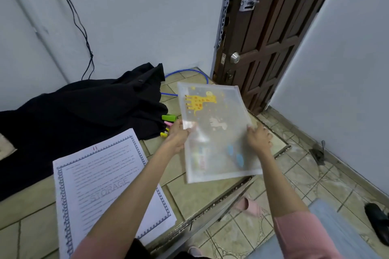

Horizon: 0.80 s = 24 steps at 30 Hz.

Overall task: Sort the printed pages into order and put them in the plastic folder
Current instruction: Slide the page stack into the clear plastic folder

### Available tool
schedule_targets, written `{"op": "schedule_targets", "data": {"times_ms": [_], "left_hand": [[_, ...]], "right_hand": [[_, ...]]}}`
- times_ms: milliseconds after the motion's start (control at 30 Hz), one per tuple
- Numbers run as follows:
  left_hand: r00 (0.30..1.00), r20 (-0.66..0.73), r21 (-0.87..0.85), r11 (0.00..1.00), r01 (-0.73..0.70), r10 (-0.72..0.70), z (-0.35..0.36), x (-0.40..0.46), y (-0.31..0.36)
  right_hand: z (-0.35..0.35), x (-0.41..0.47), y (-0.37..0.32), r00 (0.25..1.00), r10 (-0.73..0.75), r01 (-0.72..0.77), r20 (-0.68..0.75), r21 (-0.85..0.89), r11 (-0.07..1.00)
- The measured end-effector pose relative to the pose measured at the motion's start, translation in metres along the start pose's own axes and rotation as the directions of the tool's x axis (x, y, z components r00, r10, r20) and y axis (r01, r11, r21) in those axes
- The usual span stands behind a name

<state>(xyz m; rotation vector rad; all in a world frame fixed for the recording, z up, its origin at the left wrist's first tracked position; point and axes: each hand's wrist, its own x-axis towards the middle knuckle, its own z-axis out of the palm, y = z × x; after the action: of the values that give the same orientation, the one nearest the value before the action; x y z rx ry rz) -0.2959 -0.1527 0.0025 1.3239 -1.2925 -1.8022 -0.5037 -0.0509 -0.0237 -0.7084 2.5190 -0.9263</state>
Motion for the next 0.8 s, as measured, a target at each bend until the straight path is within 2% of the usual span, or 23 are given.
{"op": "schedule_targets", "data": {"times_ms": [133,300,367,467,600,733,800], "left_hand": [[0.998,0.057,0.000,1.000,-0.009,0.009,-0.048,-0.018,0.012],[0.994,-0.067,0.042,0.995,-0.089,0.092,-0.144,-0.066,0.021],[0.991,-0.108,0.048,0.996,-0.072,0.077,-0.199,-0.091,0.012],[0.962,-0.273,0.099,0.995,0.007,0.021,-0.275,-0.134,-0.014],[0.890,-0.440,0.109,0.977,0.182,-0.117,-0.353,-0.198,-0.060],[0.788,-0.602,0.171,0.943,0.285,-0.129,-0.410,-0.243,-0.097],[0.756,-0.649,0.235,0.922,0.308,-0.087,-0.420,-0.254,-0.104]], "right_hand": [[-0.004,-0.007,-0.025,0.988,-0.061,-0.003,0.140,0.413,0.911],[0.029,-0.061,-0.086,0.926,-0.248,0.035,0.284,0.590,0.807],[0.054,-0.095,-0.110,0.875,-0.326,0.055,0.358,0.596,0.801],[0.102,-0.153,-0.136,0.748,-0.428,0.086,0.507,0.566,0.820],[0.168,-0.229,-0.156,0.582,-0.423,0.138,0.695,0.428,0.893],[0.218,-0.282,-0.164,0.541,-0.407,0.295,0.736,0.287,0.912],[0.234,-0.299,-0.170,0.508,-0.388,0.316,0.769,0.253,0.914]]}}
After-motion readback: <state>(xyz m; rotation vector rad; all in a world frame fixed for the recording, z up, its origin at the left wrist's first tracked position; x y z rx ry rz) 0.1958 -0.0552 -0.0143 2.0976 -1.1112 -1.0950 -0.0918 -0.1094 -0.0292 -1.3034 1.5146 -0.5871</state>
